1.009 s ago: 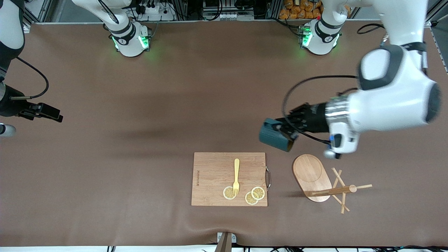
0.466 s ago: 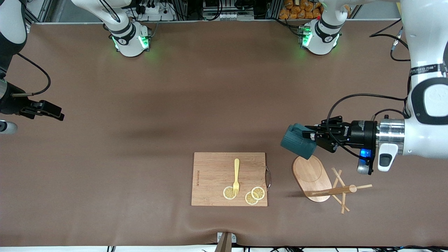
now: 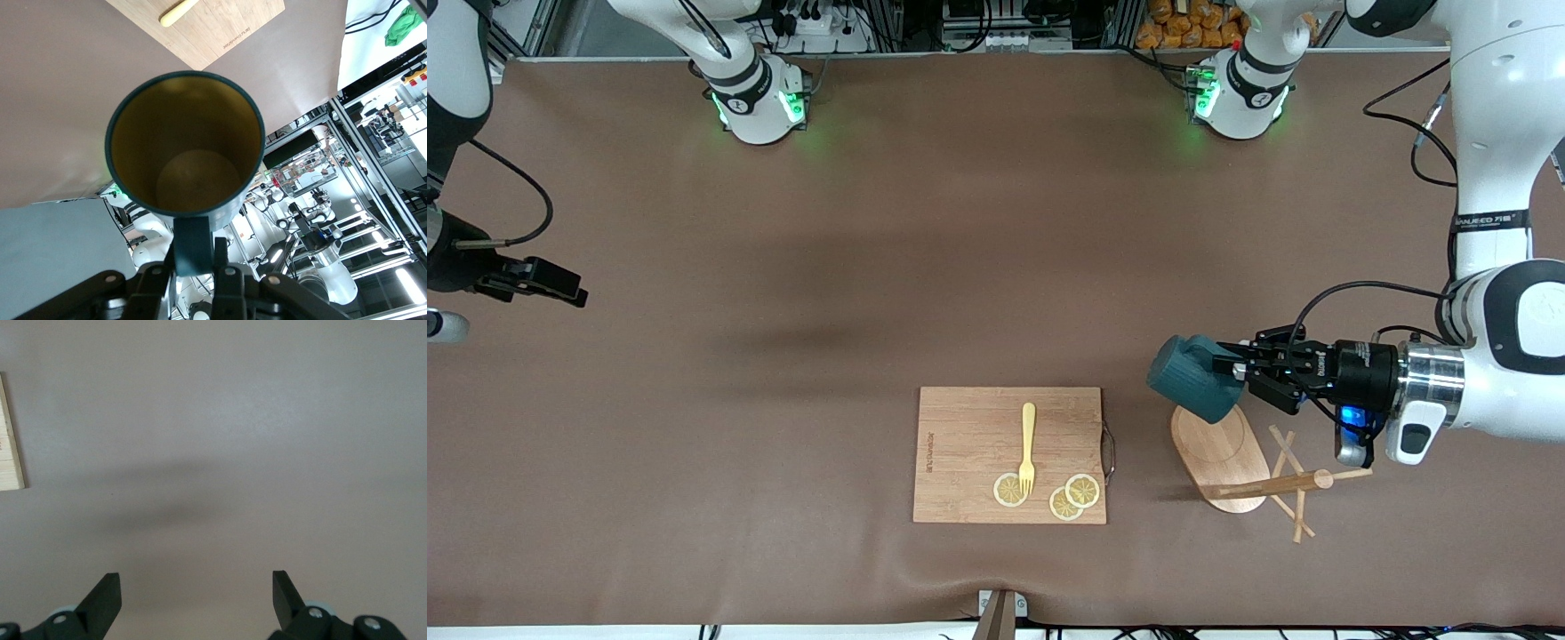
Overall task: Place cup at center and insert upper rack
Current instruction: 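Lower the mug onto the wooden stand's peg with the left gripper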
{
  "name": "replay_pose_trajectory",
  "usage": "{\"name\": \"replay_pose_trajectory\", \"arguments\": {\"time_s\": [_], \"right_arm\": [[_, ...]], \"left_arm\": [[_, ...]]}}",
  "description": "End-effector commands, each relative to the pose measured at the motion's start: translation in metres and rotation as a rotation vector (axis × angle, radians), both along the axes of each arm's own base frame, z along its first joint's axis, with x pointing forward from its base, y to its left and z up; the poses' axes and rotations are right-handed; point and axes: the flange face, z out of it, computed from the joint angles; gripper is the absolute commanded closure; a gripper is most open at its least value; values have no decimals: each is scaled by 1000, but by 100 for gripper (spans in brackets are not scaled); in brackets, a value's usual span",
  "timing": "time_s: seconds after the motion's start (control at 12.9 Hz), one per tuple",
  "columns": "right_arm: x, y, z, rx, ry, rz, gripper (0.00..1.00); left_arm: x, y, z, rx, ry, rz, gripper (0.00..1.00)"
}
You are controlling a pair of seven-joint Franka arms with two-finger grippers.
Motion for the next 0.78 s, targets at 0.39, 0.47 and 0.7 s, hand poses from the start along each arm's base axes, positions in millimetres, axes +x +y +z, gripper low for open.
{"name": "replay_pose_trajectory", "arguments": {"time_s": [0.39, 0.47, 0.7], "right_arm": [[-4, -4, -12, -6, 33, -44, 0], [-4, -5, -13, -6, 36, -45, 0], [-4, -4, -13, -6, 38, -42, 0]], "left_arm": [[9, 51, -22, -76, -38, 26, 100], [10, 61, -28, -83, -55, 33, 100], [11, 67, -41, -104, -104, 20, 100]]}}
